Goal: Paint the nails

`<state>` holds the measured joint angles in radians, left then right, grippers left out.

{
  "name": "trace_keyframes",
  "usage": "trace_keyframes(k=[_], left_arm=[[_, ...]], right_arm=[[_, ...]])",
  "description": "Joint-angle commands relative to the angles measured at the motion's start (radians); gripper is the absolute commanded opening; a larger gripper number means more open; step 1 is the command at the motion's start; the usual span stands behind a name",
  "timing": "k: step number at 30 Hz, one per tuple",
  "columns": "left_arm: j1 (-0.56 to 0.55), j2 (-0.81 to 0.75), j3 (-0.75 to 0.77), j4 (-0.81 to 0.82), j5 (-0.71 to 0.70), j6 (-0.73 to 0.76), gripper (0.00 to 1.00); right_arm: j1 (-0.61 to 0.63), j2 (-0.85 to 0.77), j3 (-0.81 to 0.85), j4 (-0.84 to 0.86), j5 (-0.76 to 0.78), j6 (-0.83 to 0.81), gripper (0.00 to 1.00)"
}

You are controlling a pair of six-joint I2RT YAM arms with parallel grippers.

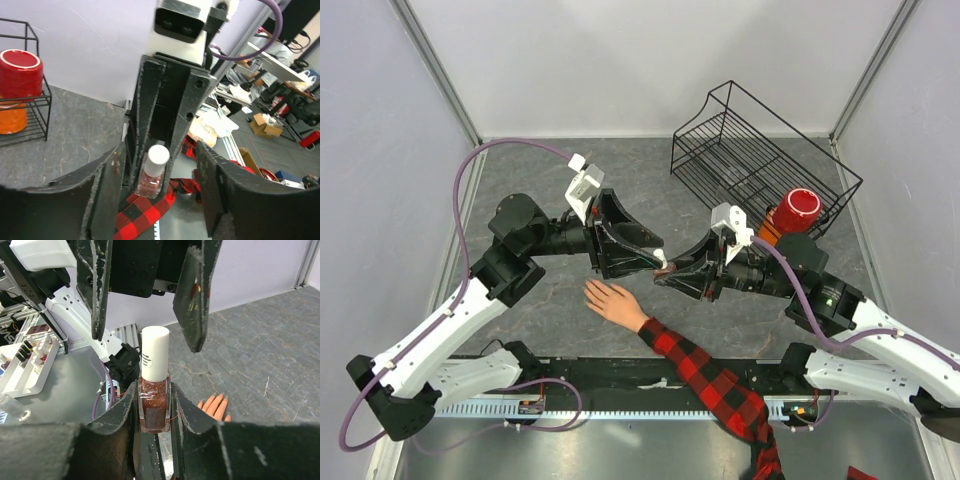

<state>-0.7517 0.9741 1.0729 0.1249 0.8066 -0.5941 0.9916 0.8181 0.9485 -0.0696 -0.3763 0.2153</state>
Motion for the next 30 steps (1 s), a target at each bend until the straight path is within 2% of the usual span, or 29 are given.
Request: trace_keyframes(k=[1,8,14,15,17,18,20,21,23,24,25,26,27,28,30], left_arm=[[0.005,0.008,0.021,0.039,0.06,-0.019,0.61],[0.005,0.02,0.038,-0.013,0.074,0.017,0.63],[0.005,0.063,0.087,-0.071,0.074,0.054,0.49],[0.005,0.067,0.105,-0.091,0.066,0.065,0.41],[0.005,0.086,0.125,-0.151,0.04,0.099,0.31],[0.005,0.09,0.139,-0.166,0.026,0.108,0.19],[0.003,0.1,0.157,-0.241,-0.048,0.148,0.02],[0.002,0.097,0.171,-0.267,-0.099,0.161,0.02],[-0.032,0.081,0.18,-0.336,-0.396,0.201,0.02],[-0.053,0.083,0.203,-0.435,-0.555,0.201,0.02],[-0.093,0.09,0.22,-0.479,-0.801,0.197,0.02],[-0.109,0.115,0.242,-0.513,-0.898,0.188,0.02],[-0.118,0.129,0.281,-0.575,-0.965,0.165,0.02],[-0.121,0.135,0.292,-0.58,-1.025,0.11,0.02],[-0.123,0.138,0.285,-0.544,-1.037,0.077,0.02]], right_arm=[[-0.021,-0.002,0.019,0.063,-0.033,0.019,0.0],[-0.044,0.006,0.022,0.09,-0.033,0.022,0.0],[-0.057,0.023,0.03,0.094,-0.042,0.018,0.0],[-0.059,0.024,0.03,0.094,-0.036,0.019,0.0],[-0.064,0.03,0.029,0.091,-0.004,0.013,0.0],[-0.065,0.035,0.032,0.084,0.011,0.006,0.0],[-0.065,0.049,0.038,0.073,0.066,-0.002,0.0],[-0.067,0.053,0.045,0.073,0.097,-0.016,0.0],[-0.059,0.099,0.084,0.007,0.201,-0.027,0.0],[-0.042,0.131,0.155,-0.071,0.406,-0.031,0.0],[0.052,0.201,0.192,-0.102,0.551,-0.071,0.0],[0.127,0.235,0.222,-0.113,0.686,-0.111,0.0],[0.206,0.269,0.263,-0.101,0.953,-0.151,0.0],[0.293,0.329,0.285,-0.093,1.024,-0.207,0.0],[0.308,0.364,0.311,-0.058,1.097,-0.24,0.0]])
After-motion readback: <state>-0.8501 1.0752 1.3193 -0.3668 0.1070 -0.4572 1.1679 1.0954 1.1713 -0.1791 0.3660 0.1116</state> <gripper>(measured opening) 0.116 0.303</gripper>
